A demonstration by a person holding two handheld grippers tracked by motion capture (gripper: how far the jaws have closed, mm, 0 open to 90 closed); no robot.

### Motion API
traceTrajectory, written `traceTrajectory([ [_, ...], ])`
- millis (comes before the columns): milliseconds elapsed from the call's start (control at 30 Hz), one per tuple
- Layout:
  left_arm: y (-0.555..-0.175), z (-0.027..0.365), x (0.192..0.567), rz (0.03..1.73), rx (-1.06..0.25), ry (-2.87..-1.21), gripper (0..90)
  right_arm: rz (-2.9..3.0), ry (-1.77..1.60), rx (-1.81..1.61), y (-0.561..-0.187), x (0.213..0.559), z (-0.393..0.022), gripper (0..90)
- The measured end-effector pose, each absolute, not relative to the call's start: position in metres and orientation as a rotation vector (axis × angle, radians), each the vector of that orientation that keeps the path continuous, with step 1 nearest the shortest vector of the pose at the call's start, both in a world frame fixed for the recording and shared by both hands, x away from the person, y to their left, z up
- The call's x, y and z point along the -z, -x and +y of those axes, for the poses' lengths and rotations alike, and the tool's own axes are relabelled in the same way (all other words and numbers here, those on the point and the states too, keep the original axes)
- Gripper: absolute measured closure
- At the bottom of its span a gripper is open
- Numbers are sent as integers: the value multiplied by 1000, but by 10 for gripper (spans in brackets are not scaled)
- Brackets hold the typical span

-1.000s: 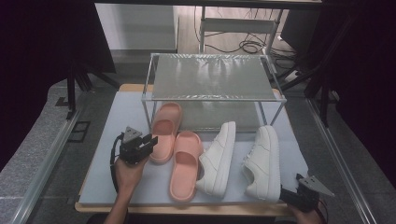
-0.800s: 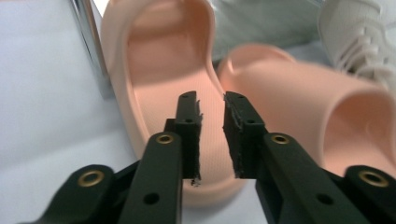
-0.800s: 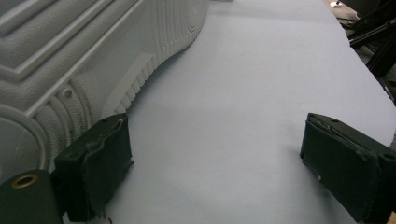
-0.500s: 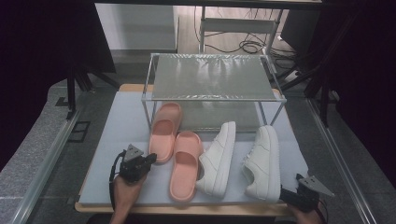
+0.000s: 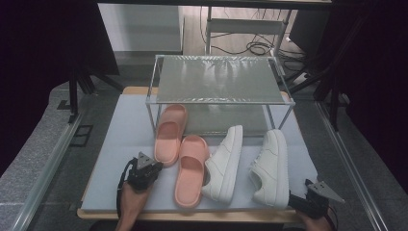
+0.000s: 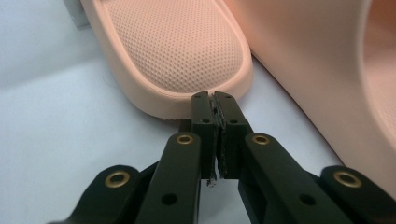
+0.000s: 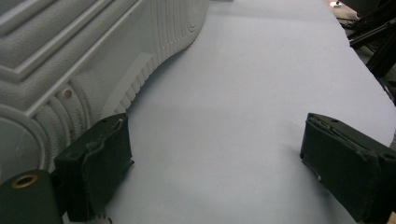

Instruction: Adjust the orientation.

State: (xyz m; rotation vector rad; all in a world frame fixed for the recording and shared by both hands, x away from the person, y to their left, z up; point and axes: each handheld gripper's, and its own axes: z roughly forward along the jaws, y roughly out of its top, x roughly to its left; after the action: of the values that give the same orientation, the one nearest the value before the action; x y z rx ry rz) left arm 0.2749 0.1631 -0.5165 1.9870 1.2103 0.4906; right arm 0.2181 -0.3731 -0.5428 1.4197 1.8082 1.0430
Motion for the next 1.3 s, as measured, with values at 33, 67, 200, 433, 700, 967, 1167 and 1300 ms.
traceTrajectory([
  [33, -277, 163, 516, 1214, -492, -1986, 874, 1808, -1420, -1043, -218, 543, -373, 83],
  [67, -279, 162, 516, 1216, -495, -1986, 874, 1808, -1420, -1043, -218, 543, -373, 83],
  [200, -288, 159, 515, 1220, -510, -1980, 873, 1808, -1420, -1043, -218, 543, -373, 83],
  [433, -306, 155, 504, 1209, -537, -1933, 871, 1809, -1419, -1043, -218, 543, -373, 83],
  [700, -325, 147, 503, 1219, -551, -1944, 865, 1809, -1419, -1043, -218, 543, -373, 83],
  [967, -343, 142, 502, 1231, -567, -1953, 866, 1809, -1419, -1044, -218, 543, -373, 83],
  [1167, -357, 138, 503, 1243, -578, -1955, 864, 1808, -1419, -1044, -218, 543, -373, 83],
  [1300, -365, 135, 503, 1253, -581, -1956, 862, 1809, -1418, -1043, -218, 543, -373, 83],
])
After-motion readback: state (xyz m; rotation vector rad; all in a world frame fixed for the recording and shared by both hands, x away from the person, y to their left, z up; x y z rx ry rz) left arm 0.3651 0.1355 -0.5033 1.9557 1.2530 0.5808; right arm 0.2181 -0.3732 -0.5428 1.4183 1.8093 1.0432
